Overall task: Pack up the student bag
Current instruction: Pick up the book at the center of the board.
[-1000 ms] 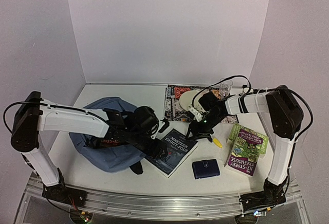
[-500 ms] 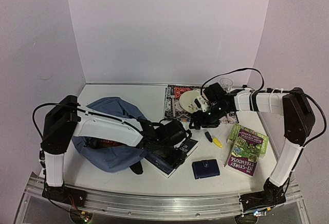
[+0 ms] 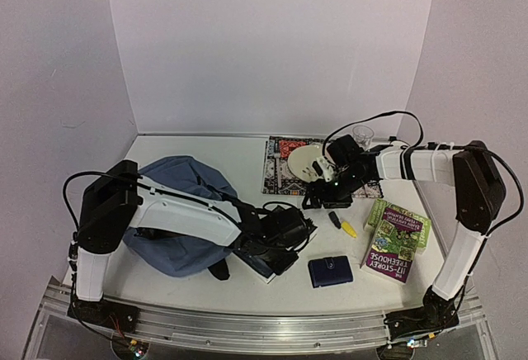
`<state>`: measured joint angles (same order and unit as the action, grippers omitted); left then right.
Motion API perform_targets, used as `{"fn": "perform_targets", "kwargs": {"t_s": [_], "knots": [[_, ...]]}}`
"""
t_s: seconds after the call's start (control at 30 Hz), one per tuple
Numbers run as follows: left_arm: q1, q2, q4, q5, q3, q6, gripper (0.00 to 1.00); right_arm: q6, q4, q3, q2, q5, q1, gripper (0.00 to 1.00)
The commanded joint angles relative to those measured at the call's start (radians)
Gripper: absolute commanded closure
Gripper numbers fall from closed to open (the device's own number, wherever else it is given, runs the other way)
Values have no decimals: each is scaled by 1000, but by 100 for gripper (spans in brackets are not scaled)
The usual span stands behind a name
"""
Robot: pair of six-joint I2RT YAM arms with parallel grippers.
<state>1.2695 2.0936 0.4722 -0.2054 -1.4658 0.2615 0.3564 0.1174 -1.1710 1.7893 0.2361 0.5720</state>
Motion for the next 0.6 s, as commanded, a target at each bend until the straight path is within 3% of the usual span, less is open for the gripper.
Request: {"fn": "perform_targets", "kwargs": {"t_s": [0.0, 0.13, 0.57], "knots": [[-6, -65, 51, -2, 25, 5, 84, 2, 27, 2, 17, 75, 3, 23], [-6, -105, 49, -14, 55, 12, 99, -3, 25, 4, 25, 114, 3, 22], [-6, -308, -54, -72, 198, 7, 100, 4, 22, -5, 82, 279, -8, 16]]}}
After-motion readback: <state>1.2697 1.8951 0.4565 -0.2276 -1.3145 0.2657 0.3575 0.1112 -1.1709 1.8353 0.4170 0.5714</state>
